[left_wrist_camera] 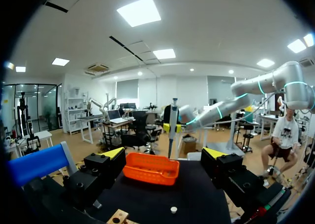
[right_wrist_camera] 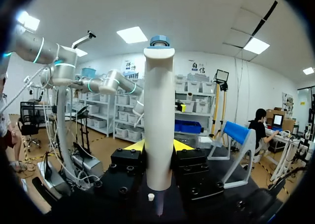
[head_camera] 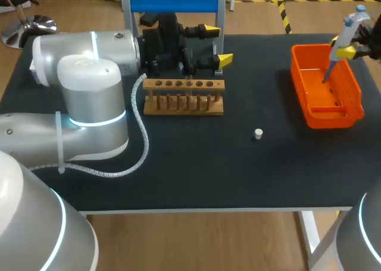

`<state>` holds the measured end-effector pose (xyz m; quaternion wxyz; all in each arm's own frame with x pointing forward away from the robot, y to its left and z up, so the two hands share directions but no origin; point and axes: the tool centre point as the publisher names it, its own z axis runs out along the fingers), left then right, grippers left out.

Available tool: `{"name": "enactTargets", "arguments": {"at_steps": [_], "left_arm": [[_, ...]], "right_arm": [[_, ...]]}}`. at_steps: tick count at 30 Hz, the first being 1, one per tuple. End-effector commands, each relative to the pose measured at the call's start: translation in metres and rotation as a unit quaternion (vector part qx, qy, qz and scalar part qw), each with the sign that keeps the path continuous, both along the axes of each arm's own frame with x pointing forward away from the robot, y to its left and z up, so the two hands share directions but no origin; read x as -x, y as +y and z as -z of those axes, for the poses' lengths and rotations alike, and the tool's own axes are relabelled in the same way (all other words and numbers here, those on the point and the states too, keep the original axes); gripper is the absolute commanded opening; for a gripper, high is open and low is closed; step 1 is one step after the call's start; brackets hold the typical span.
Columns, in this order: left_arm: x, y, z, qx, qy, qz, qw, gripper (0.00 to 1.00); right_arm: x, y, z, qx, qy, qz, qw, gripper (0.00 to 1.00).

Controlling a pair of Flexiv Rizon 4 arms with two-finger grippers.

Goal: Invert the test tube, pick up the pipette, mount the tip to pipette, aspirate from beaker and dispense into the tube, eject the tip, return the pipette, and cap with the stopper.

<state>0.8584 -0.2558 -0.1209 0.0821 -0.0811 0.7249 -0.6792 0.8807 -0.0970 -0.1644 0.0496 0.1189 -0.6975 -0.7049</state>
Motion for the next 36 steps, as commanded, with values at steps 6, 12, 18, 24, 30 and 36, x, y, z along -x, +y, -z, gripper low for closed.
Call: {"name": "enactTargets", "arguments": {"at_steps": [6, 12, 18, 24, 30, 36], "left_arm": [[0.000, -0.001, 0.001, 0.002, -0.001, -0.002, 1.000, 1.00], [0.000, -0.001, 0.001, 0.002, -0.001, -0.002, 1.000, 1.00], [0.000, -0.001, 0.001, 0.002, -0.001, -0.002, 1.000, 1.00], [0.000, -0.001, 0.001, 0.002, -0.001, -0.002, 1.000, 1.00], [0.000, -0.001, 0.001, 0.002, -0.001, -0.002, 1.000, 1.00], [0.000, -0.001, 0.001, 0.002, -0.001, -0.002, 1.000, 1.00]], "right_arm": [[0.031, 0.075, 0.004, 0.023, -0.006, 0.023, 0.999, 0.00], [0.035, 0.085, 0.001, 0.015, 0.006, 0.034, 0.999, 0.00], [0.035, 0.085, 0.001, 0.015, 0.006, 0.034, 0.999, 0.00], [0.035, 0.085, 0.001, 0.015, 0.006, 0.034, 0.999, 0.00], [0.035, 0.085, 0.001, 0.015, 0.006, 0.034, 0.999, 0.00], [0.035, 0.091, 0.000, 0.012, 0.007, 0.029, 0.999, 0.00]]}}
